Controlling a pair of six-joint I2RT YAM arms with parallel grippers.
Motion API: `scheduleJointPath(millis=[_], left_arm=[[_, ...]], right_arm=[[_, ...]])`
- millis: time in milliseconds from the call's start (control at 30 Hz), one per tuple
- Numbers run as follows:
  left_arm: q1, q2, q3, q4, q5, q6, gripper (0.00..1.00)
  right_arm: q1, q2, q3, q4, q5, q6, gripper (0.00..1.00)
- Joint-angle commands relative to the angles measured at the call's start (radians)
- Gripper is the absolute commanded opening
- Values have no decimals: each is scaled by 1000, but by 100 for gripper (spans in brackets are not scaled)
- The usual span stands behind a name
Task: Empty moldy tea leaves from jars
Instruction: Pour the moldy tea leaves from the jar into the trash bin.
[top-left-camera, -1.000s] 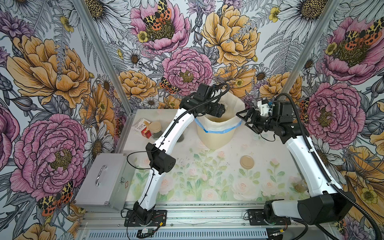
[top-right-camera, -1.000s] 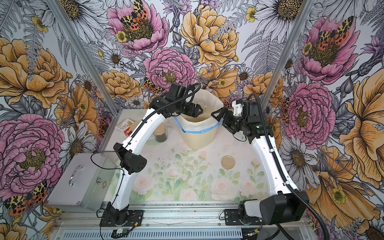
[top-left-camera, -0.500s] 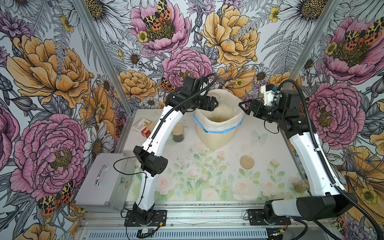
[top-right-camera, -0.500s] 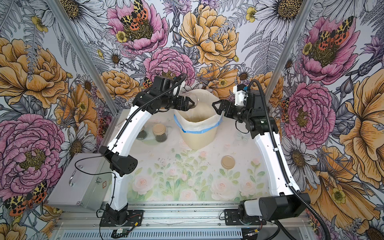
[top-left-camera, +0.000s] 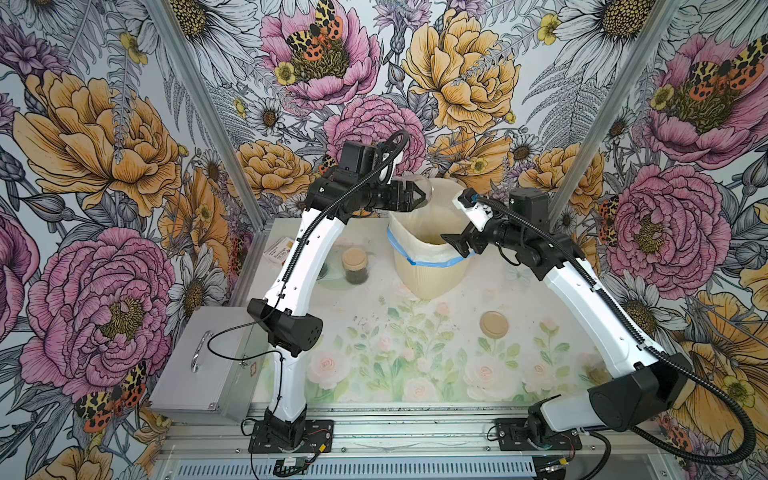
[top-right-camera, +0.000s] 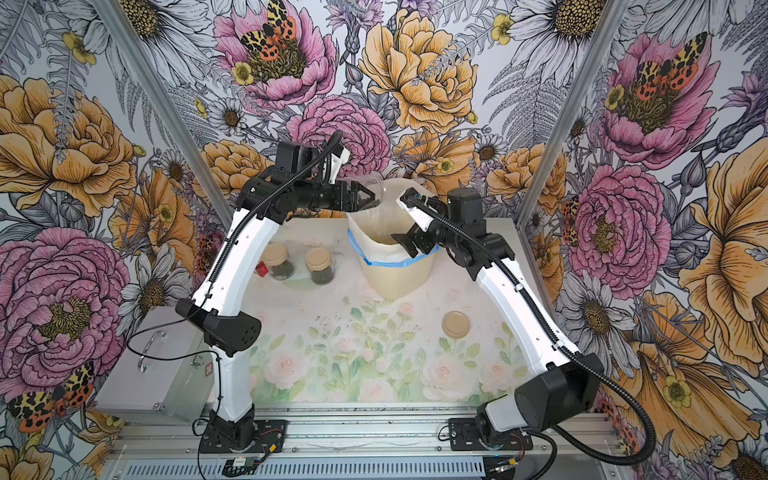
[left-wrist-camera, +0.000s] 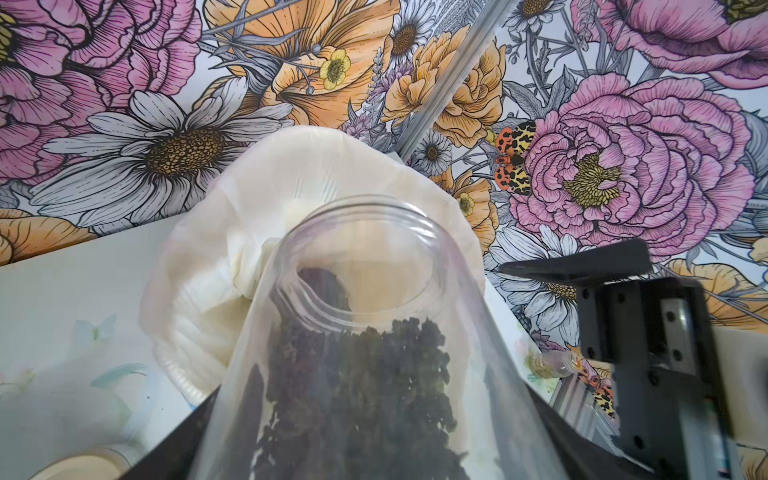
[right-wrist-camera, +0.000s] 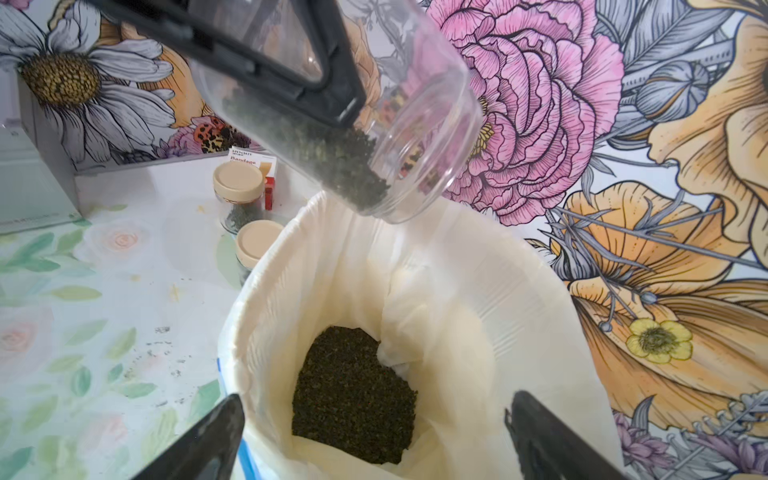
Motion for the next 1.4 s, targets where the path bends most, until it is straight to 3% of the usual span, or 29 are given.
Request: scheduleJointPath(millis=[0,267,633,1367], left_arm=[[6,-6,16,70,59,-11,37],[-4,3,23,70,71,-16,37],[-21,38,75,75,75,-36,37],[-45,25,4,71,170,-78,35]], right_arm=[[-2,-4,-20,183,34,-169,100],[8,24,-85,461,-7,-265,100],[46,97,3,456,-123,-340,100],[80,209,58,490,-106,-517,91]])
